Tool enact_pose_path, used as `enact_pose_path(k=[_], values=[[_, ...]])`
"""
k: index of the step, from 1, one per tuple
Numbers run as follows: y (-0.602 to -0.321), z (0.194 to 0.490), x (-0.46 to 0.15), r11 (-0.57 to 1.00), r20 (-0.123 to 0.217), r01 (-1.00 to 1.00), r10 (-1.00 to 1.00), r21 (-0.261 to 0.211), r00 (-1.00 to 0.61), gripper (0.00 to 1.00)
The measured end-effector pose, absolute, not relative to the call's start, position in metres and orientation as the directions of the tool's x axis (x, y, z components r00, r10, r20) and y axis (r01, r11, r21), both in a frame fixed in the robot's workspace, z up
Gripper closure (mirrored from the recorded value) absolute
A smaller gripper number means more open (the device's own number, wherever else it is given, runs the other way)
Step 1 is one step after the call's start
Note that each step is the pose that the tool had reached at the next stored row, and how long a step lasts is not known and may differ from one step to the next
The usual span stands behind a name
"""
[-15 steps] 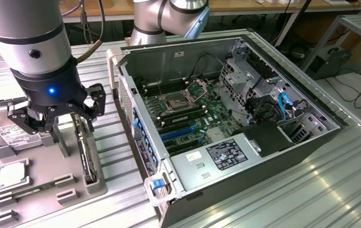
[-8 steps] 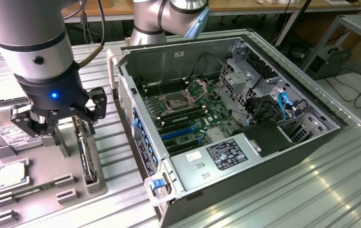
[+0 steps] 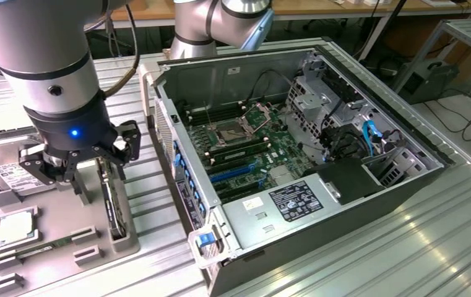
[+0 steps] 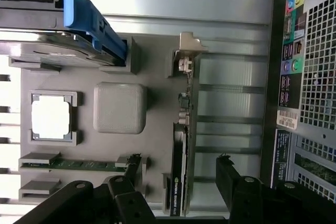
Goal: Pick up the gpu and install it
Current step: 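Pick up the gpu and move the gpu toward the slot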
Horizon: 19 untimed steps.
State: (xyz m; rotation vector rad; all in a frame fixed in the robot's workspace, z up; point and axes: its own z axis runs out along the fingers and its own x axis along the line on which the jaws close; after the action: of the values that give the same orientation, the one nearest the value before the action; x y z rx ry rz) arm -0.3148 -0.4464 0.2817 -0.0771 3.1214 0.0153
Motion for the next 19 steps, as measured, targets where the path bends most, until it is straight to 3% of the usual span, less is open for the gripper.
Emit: enact_pose_path(k=[19], values=[[-0.448,0.241,-0.315,0.999,-0.019,-0.043,-0.043,0.009,-0.999,0.32]])
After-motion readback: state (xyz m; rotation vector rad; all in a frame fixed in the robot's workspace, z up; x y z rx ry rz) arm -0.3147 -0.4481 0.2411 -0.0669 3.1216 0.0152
